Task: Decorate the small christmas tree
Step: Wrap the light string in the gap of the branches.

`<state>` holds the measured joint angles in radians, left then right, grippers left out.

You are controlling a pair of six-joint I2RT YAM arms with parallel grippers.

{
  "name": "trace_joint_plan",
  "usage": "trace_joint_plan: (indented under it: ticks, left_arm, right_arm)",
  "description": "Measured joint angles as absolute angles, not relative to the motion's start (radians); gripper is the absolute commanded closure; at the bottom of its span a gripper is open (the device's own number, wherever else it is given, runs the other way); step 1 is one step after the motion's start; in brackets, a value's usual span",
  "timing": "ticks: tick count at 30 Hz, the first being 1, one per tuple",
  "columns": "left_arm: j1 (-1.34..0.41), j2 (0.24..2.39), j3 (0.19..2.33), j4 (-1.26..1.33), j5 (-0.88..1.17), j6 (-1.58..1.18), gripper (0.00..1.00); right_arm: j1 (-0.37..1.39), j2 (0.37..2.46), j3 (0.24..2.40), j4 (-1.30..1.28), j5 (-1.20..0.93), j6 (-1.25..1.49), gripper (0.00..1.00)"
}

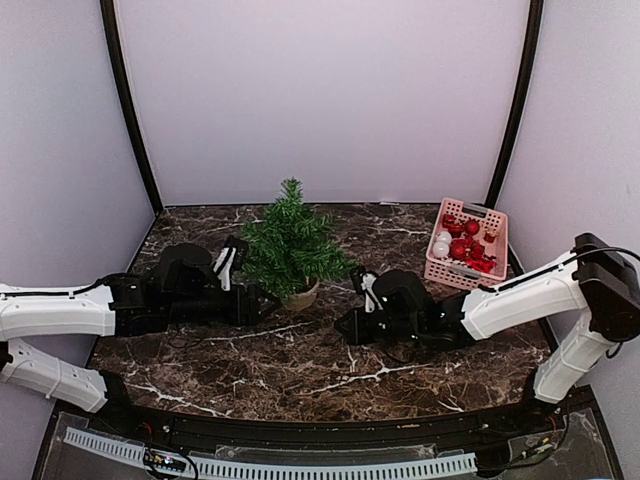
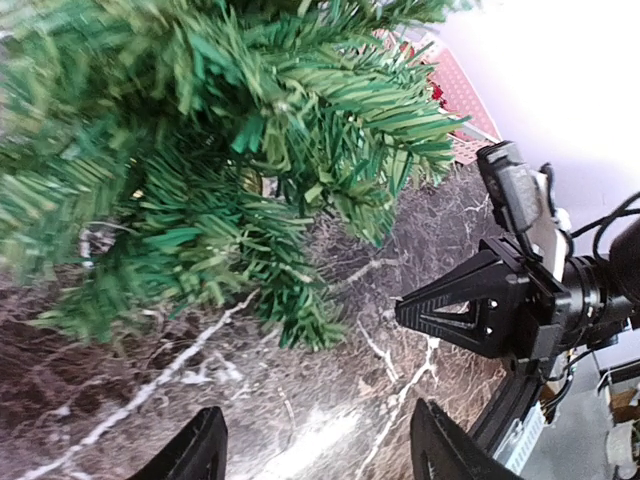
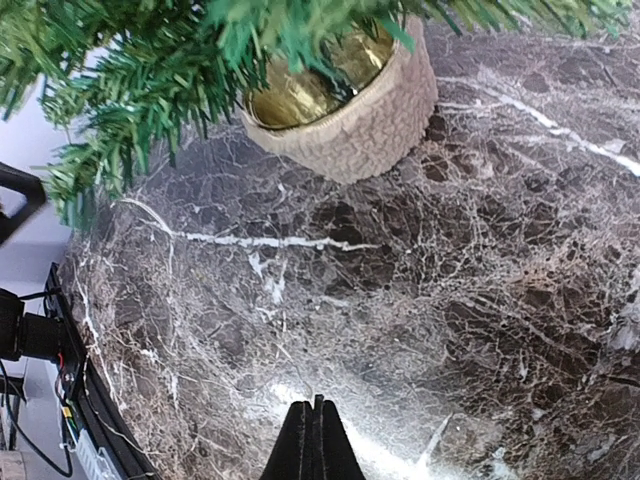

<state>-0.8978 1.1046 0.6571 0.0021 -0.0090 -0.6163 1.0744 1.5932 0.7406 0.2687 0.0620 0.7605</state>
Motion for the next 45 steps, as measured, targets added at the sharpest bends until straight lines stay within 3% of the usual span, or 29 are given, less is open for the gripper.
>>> trace_joint_plan:
  ticks: [6, 15, 25, 33, 45]
  left_arm:
    - [-0.903, 1.245, 0.658, 0.121, 0.025, -0.685, 0.31]
    - [-0.903, 1.321, 0.666, 0.173, 0.017, -0.725, 0.41]
    - [-0.903, 1.343, 0.667, 0.208, -0.037, -0.766, 0.82]
    - [-0.903, 1.302, 0.667, 0.164, -0.087, -0.768, 0.98]
    - [-0.853, 1.223, 0.667, 0.050, -0.092, -0.696, 1.00]
  right_arm:
    - [1.080, 1.559, 0.740, 0.270, 0.076, 0.760, 1.00]
    - [1.080, 1.546, 0.738, 0.270, 0.089, 0.760, 1.00]
    - [1.080, 1.546, 0.735, 0.270, 0.090, 0.760, 1.00]
    - [1.103, 1.525, 0.733, 0.237, 0.105, 0.759, 1.00]
    - [1.131, 1.443, 0.774, 0.083, 0.224, 0.757, 1.00]
